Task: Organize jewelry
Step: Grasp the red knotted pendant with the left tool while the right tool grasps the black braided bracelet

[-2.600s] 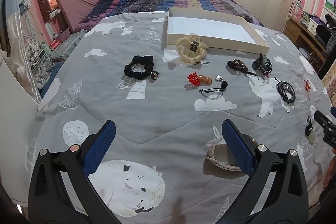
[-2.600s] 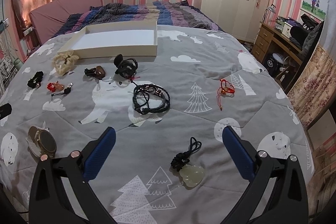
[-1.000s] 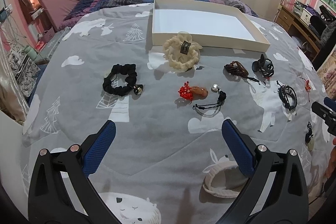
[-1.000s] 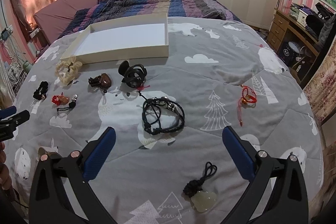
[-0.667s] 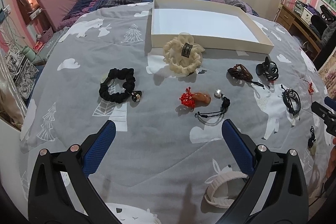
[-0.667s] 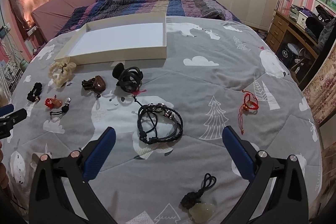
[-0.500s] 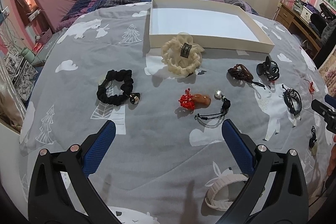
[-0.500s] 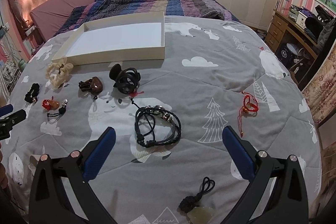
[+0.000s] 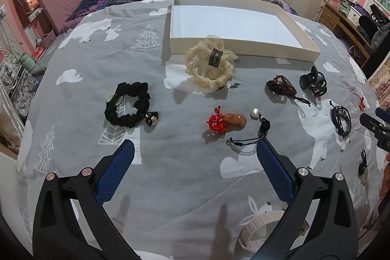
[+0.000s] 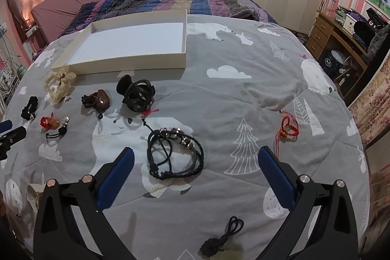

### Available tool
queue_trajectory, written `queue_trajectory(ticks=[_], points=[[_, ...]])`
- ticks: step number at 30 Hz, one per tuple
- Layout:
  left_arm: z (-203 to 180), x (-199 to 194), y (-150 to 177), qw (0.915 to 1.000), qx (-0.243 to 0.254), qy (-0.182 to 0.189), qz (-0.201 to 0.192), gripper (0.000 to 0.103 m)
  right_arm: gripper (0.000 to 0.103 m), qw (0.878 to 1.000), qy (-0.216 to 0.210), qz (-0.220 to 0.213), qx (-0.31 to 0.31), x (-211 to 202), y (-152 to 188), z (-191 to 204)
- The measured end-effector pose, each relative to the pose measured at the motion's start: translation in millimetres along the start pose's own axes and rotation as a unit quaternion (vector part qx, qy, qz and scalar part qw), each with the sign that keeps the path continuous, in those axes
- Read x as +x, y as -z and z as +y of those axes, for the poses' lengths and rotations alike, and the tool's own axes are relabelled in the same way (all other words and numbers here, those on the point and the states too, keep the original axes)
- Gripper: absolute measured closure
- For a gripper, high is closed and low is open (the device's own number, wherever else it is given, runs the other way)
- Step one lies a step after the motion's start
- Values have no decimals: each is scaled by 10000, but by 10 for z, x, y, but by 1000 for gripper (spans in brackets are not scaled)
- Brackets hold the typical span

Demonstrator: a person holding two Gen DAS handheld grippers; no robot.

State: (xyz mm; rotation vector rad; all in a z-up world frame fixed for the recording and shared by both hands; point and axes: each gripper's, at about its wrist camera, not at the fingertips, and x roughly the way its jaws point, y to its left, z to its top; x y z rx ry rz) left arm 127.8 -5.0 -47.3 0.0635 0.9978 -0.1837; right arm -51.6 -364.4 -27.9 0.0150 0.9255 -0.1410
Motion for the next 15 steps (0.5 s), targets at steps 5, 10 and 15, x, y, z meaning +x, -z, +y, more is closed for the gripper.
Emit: queue_trajectory(ticks=[5, 10, 15], points=[[-61, 62, -52, 9999, 87, 47, 64, 12, 10, 9999, -55, 102, -28, 75, -57, 9], [-114, 152, -64, 9997, 191, 36, 129, 20, 22, 9994, -172, 284, -42, 179, -37, -1], [-134, 233, -73, 9995, 210, 117, 183, 23, 29, 9989, -228, 403, -4, 266, -25, -29]])
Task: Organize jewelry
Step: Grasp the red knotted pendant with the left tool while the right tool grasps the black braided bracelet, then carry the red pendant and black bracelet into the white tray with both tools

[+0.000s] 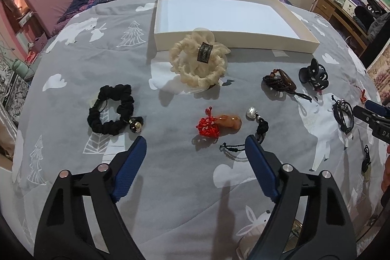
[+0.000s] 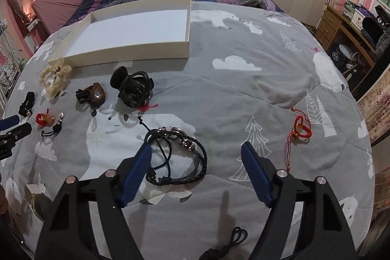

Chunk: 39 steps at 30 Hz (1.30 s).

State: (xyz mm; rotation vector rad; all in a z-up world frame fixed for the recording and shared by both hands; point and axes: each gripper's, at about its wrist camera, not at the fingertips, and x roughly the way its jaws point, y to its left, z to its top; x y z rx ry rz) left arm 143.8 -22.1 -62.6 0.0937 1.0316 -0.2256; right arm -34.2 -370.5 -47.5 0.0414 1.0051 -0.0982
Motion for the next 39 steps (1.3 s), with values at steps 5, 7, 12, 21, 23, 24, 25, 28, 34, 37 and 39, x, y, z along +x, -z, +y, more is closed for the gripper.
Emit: queue_trajectory(ticks=[5, 7, 12, 21, 23, 24, 25, 28, 34, 37, 39], points=[[-27, 109, -45, 9999, 37, -6, 102, 33, 34, 9999, -31, 98, -39, 94, -3, 9], [-37, 154, -51, 9998, 48, 34, 165, 38, 37, 9999, -59, 129, -35, 134, -7, 4], [-82, 253, -76, 9994, 100, 110, 298, 49, 42, 9997, -90, 209, -19, 212, -16, -7], [-95, 361, -107, 9991, 98, 176, 382, 64, 51, 9994, -113, 324, -13, 300, -5, -23], [-101, 367, -114, 9991, 94, 172, 369, 68, 54, 9993, -135, 340, -11, 314, -3, -20], [-100, 370, -118, 9992, 88, 168, 364, 69, 56, 9993, -153, 352, -13, 323, -3, -12], [-95, 373, -121, 9992, 85, 171, 356, 72, 58, 9992, -161, 359, -20, 331, 1, -10], [-83, 374, -128, 9992, 55, 190, 347, 77, 65, 9991, -181, 370, -24, 351, -1, -13], [-65, 382, -133, 9993, 65, 204, 306, 85, 75, 9990, -245, 365, -71, 356, 10, 11], [-48, 392, -149, 9993, 43, 232, 296, 91, 80, 9990, -250, 347, -99, 354, 11, 31], [-12, 394, -154, 9992, -8, 287, 282, 93, 82, 9990, -268, 344, -82, 355, 14, 28]])
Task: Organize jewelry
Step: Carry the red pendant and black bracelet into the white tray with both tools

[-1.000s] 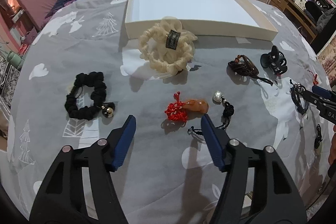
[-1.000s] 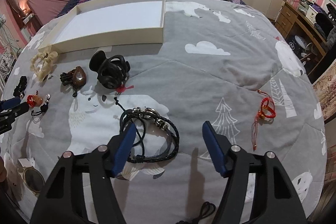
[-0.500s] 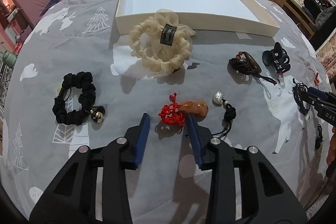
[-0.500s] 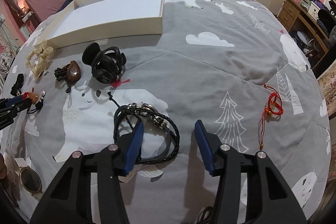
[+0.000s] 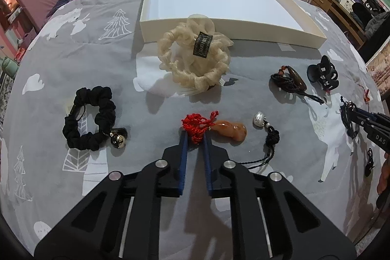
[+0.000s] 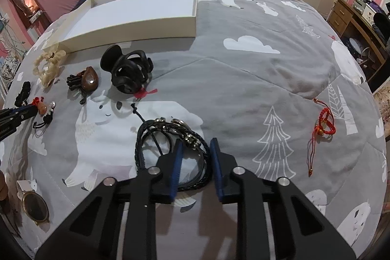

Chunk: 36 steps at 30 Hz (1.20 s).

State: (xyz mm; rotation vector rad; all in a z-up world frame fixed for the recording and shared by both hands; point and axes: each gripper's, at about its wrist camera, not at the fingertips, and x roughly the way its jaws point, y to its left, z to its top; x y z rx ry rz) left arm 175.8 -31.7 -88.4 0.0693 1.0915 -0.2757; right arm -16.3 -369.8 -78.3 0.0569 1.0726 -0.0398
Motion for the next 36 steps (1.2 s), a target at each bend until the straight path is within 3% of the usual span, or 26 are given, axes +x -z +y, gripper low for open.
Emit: queue_trajectory(ticks=[10, 26, 36], points=[[84, -33, 6, 9999, -130, 89, -46, 99, 84, 9999, -80, -47, 81, -18, 30, -54], [116, -492, -172, 9980, 5, 98, -618, 100, 91, 9995, -109, -271, 105, -185, -72, -93], [231, -714, -551, 9961, 42, 303, -831, 100, 91, 9972, -262, -683, 136, -473, -558, -91]])
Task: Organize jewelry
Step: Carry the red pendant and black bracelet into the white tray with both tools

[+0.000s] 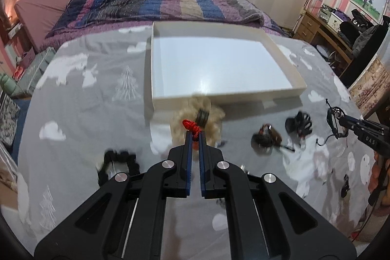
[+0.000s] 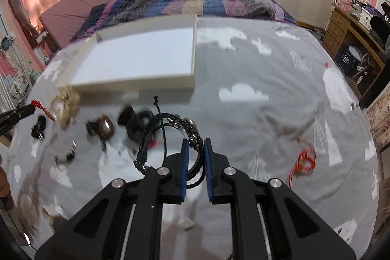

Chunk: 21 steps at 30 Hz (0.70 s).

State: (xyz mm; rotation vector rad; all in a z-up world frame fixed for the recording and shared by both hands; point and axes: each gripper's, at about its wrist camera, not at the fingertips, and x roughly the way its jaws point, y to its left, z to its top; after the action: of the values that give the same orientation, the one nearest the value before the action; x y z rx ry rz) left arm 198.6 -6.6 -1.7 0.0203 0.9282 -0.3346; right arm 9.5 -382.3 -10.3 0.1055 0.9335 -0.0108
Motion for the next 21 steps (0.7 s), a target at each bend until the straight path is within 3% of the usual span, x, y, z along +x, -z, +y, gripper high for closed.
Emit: queue_trajectory(ticks=[8, 17, 21], points=[[-7, 247, -604, 10000, 0, -30, -9, 100, 91, 9996, -126, -157, -176, 167, -739, 218], [52, 772, -1520, 10000, 23, -56, -6, 100, 91, 9998, -125, -112, -72, 834, -1611, 353], [92, 1086, -1754, 9999, -90, 43, 55, 100, 91, 9999, -59, -82, 10, 1125, -1944, 366]])
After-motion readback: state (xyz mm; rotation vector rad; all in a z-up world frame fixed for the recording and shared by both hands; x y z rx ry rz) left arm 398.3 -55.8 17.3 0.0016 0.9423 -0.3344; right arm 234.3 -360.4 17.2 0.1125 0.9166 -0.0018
